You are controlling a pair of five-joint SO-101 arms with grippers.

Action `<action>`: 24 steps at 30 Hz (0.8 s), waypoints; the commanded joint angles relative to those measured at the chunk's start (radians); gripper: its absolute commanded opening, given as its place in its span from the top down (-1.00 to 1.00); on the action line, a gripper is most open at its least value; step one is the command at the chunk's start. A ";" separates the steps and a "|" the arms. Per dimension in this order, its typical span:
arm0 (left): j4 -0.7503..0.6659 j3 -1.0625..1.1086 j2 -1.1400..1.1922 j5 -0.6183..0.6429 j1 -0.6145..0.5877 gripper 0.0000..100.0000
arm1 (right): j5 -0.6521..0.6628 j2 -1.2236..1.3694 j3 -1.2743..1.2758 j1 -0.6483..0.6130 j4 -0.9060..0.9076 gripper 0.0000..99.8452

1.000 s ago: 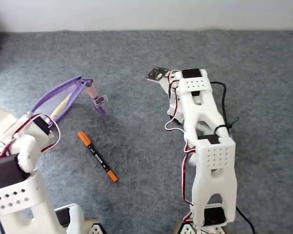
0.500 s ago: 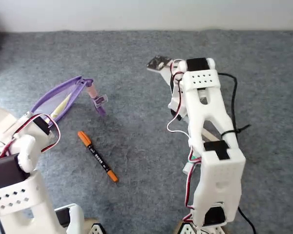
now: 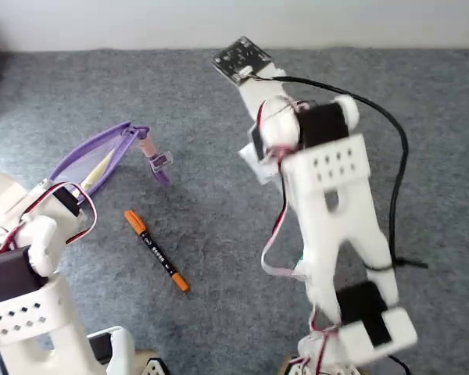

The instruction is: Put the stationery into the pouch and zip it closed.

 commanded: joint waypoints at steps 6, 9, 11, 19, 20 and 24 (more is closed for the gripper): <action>-0.023 0.005 0.017 0.012 0.003 0.98 | -0.239 -0.286 -0.009 -0.260 -0.105 0.98; -0.023 0.005 0.017 0.012 0.003 0.98 | -0.304 -0.331 -0.009 -0.343 -0.236 0.98; -0.023 0.005 0.017 0.012 0.003 0.98 | -0.341 -0.343 -0.008 -0.395 -0.329 0.98; -0.023 0.005 0.017 0.012 0.003 0.98 | -0.376 -0.305 0.034 -0.510 -0.765 0.98; -0.023 0.005 0.017 0.012 0.003 0.98 | -0.376 -0.291 0.043 -0.510 -0.816 0.98; -0.023 0.005 0.017 0.012 0.003 0.98 | -0.376 -0.217 0.094 -0.510 -0.983 0.98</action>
